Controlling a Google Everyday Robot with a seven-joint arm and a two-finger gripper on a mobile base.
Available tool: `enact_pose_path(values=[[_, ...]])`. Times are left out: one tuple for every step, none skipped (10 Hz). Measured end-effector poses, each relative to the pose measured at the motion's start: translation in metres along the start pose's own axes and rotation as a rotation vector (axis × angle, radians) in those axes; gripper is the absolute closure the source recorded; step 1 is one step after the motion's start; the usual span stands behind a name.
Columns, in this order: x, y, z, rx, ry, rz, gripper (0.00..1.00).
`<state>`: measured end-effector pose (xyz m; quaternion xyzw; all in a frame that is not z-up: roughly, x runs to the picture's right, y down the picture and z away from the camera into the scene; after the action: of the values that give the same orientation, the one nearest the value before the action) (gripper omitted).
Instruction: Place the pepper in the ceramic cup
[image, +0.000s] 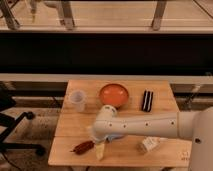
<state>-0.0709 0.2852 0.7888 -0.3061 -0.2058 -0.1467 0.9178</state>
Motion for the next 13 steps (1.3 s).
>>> enact_pose_path(values=[[0.0002, -0.0004, 0.0002, 0.001, 0.0, 0.002, 0.07], [0.0003, -0.0011, 0.0006, 0.002, -0.001, 0.003, 0.07], [0.0, -0.0016, 0.0012, 0.002, -0.002, 0.004, 0.07], [0.0005, -0.0023, 0.0016, 0.003, -0.002, 0.005, 0.07], [0.0014, -0.0032, 0.0015, 0.005, -0.003, 0.008, 0.07], [0.0021, -0.0035, 0.0018, 0.006, -0.003, 0.01, 0.07], [0.0023, -0.0041, 0.0017, 0.006, -0.003, 0.011, 0.07], [0.0023, -0.0045, 0.0019, 0.007, -0.004, 0.011, 0.08], [0.0021, -0.0051, 0.0021, 0.008, -0.005, 0.012, 0.13], [0.0022, -0.0054, 0.0028, 0.007, -0.006, 0.013, 0.12], [0.0022, -0.0055, 0.0028, 0.007, -0.009, 0.017, 0.09], [0.003, -0.0059, 0.0032, 0.008, -0.009, 0.018, 0.07], [0.0029, -0.0063, 0.0033, 0.009, -0.008, 0.017, 0.1]])
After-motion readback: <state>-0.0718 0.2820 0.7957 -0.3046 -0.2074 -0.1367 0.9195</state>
